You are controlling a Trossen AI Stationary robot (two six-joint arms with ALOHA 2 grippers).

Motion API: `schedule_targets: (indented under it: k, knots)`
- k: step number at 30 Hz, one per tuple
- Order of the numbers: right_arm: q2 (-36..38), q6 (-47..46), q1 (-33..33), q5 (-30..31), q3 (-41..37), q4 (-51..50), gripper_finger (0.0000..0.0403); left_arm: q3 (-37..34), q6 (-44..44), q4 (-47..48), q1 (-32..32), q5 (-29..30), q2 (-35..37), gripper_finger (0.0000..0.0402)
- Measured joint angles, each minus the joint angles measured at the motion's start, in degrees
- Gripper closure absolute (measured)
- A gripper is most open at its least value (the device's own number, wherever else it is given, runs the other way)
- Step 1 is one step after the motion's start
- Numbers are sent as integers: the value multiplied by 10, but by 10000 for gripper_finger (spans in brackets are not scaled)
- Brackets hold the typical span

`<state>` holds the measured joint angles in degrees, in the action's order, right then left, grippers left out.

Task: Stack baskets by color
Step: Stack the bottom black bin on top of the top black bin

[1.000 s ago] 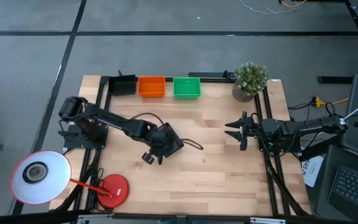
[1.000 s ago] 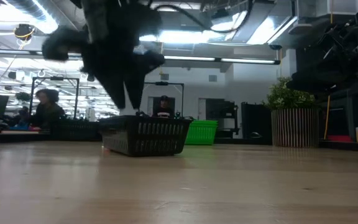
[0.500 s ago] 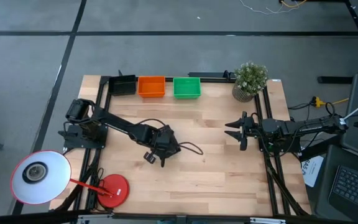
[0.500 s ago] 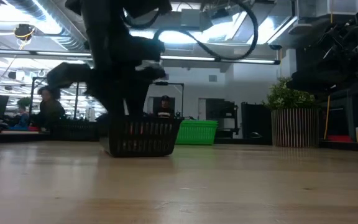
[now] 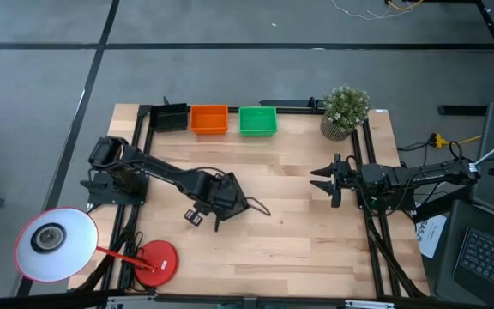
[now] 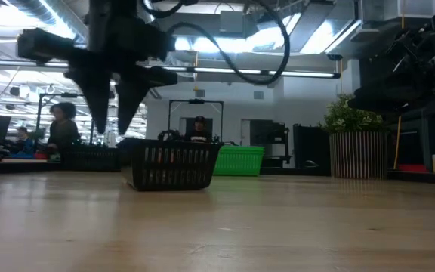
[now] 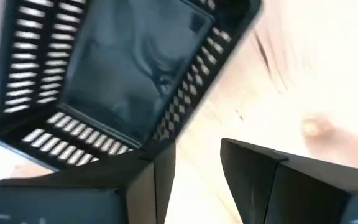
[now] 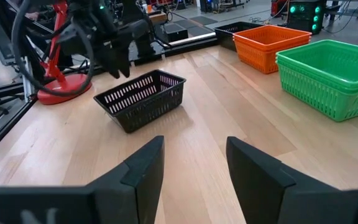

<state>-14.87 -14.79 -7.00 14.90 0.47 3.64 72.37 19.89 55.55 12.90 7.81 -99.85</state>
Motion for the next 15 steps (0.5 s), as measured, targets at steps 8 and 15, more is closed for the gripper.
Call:
schedule_targets:
  k: [8,15]
  knots:
    - [0,0,0,0,0,0,229,-11,2,-44,9,32,0,281]
    - [0,0,0,0,0,0,229,-11,2,-42,9,7,-11,281]
